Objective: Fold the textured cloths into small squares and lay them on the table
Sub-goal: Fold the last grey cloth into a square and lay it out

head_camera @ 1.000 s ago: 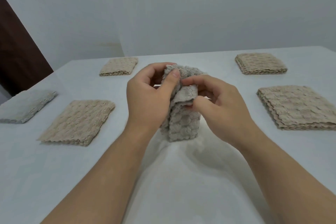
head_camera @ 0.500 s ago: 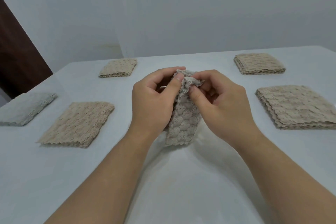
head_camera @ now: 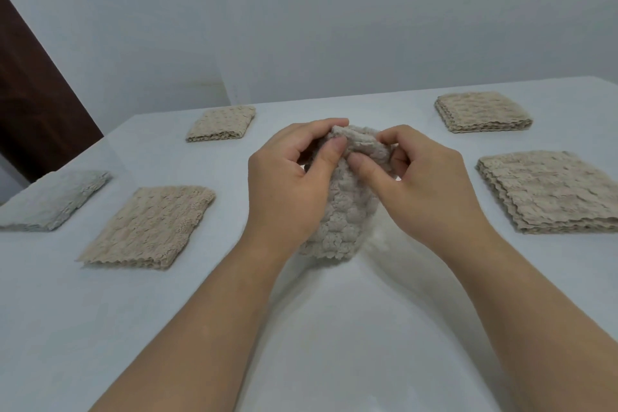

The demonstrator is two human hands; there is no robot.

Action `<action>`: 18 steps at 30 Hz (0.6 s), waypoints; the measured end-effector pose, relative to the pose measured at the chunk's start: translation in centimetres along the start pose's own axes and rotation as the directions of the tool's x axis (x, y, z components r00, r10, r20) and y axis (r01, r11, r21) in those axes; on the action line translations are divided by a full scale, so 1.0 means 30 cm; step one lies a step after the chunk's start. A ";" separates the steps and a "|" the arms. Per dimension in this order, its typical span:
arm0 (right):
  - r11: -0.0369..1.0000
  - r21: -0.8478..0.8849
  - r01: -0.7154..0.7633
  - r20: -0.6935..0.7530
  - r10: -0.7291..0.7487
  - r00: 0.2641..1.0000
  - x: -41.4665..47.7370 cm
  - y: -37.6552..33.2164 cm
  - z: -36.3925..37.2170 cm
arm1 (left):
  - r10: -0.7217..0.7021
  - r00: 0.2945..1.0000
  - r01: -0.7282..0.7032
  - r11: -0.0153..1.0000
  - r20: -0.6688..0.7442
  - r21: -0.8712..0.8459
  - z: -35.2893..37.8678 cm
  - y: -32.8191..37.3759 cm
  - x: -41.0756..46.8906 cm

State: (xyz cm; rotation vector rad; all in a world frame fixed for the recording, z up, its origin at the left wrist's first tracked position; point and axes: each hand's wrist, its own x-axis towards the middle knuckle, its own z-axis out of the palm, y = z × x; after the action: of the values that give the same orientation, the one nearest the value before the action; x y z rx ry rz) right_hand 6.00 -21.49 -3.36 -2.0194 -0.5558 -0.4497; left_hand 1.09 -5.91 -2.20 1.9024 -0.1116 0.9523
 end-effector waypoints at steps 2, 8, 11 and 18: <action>0.994 -0.101 -0.041 0.027 0.044 0.999 0.011 0.019 -0.019 | -0.011 0.999 0.011 1.000 -0.045 -0.005 -0.021 -0.013 0.018; 0.976 -0.217 0.013 0.228 0.038 0.973 0.003 0.026 -0.020 | 0.016 0.991 -0.001 0.994 -0.131 0.113 -0.077 -0.047 0.063; 0.989 -0.078 0.124 0.338 -0.091 0.937 -0.009 0.004 -0.016 | -0.002 0.987 0.026 0.989 -0.161 0.144 -0.092 -0.056 0.074; 0.979 0.152 0.135 0.341 -0.181 0.923 -0.030 -0.045 -0.029 | 0.002 0.991 0.026 0.977 -0.131 0.214 -0.096 -0.058 0.068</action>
State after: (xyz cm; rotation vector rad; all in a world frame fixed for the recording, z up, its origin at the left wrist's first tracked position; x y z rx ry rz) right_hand 4.43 -21.86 -2.46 -1.9501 -0.9509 -0.1381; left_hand 1.65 -2.10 -1.46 2.0276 0.0843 1.1156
